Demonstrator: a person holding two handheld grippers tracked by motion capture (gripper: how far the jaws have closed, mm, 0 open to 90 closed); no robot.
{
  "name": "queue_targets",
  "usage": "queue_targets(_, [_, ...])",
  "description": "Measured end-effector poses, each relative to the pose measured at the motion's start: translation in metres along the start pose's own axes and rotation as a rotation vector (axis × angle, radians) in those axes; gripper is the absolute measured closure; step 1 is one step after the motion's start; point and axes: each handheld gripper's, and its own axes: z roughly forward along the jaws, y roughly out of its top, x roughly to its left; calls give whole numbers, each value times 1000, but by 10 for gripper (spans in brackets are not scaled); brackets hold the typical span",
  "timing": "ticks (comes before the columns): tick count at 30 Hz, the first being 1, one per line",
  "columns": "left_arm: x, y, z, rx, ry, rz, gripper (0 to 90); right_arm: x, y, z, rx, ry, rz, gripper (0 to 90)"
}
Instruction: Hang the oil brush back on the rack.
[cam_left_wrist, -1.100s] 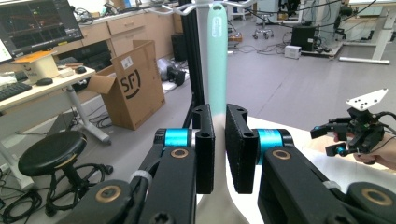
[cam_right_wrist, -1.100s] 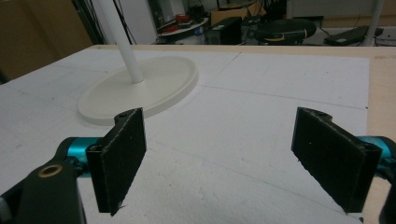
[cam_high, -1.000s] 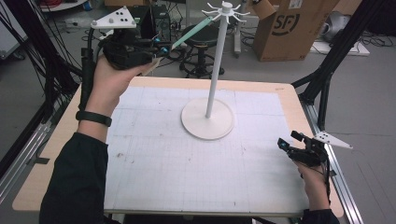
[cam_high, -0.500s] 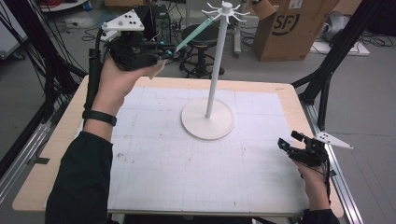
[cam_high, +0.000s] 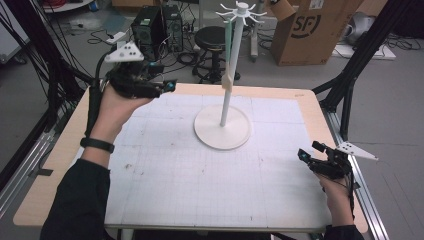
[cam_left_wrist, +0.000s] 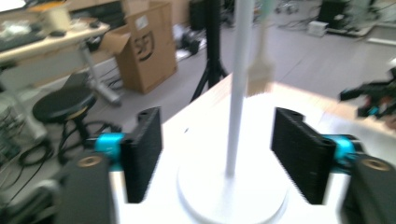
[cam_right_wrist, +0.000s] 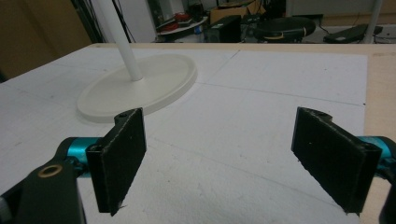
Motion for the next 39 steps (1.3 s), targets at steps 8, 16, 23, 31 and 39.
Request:
queue_targets(8, [3, -91, -29, 71, 44, 30, 246, 4, -2, 5, 34, 8, 1, 173])
queue_targets(16, [9, -174, -53, 113, 81, -37, 235, 15, -8, 20, 126, -5, -49, 173])
queue_targets(23, [13, -215, -63, 136, 96, -104, 209, 18, -12, 28, 170, -23, -54, 172])
queue_targets(31, [12, -227, -54, 199, 86, -109, 201, 18, -14, 31, 190, -25, -48, 172])
queue_targets(39, [12, -235, -47, 234, 127, -133, 200, 18, -13, 32, 185, -57, -14, 172])
